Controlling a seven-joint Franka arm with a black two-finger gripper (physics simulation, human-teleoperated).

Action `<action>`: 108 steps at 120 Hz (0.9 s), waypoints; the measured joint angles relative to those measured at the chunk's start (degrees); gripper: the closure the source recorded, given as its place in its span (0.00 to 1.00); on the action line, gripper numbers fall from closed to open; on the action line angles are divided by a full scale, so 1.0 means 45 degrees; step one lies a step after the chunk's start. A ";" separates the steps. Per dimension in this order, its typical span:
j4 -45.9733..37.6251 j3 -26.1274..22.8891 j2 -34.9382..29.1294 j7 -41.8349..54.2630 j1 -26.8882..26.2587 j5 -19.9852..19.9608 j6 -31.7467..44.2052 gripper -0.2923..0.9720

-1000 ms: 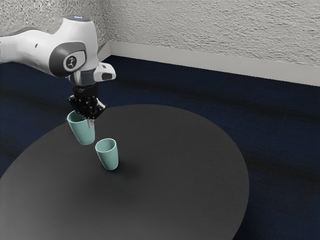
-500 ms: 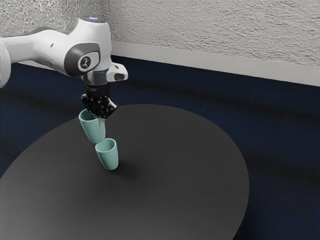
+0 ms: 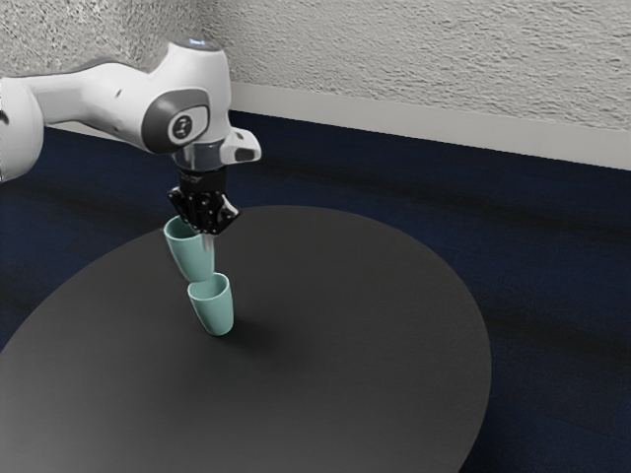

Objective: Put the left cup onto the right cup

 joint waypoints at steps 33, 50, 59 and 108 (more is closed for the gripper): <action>0.0350 -0.0002 0.0381 0.0031 0.0004 0.0000 -0.0005 0.83; 0.0439 0.0014 0.0469 0.0042 -0.0001 0.0002 -0.0005 0.83; 0.0444 0.0038 0.0512 0.0047 0.0008 0.0002 0.0000 0.83; 0.0552 0.0092 0.0950 0.0065 0.0016 0.0002 0.0082 0.83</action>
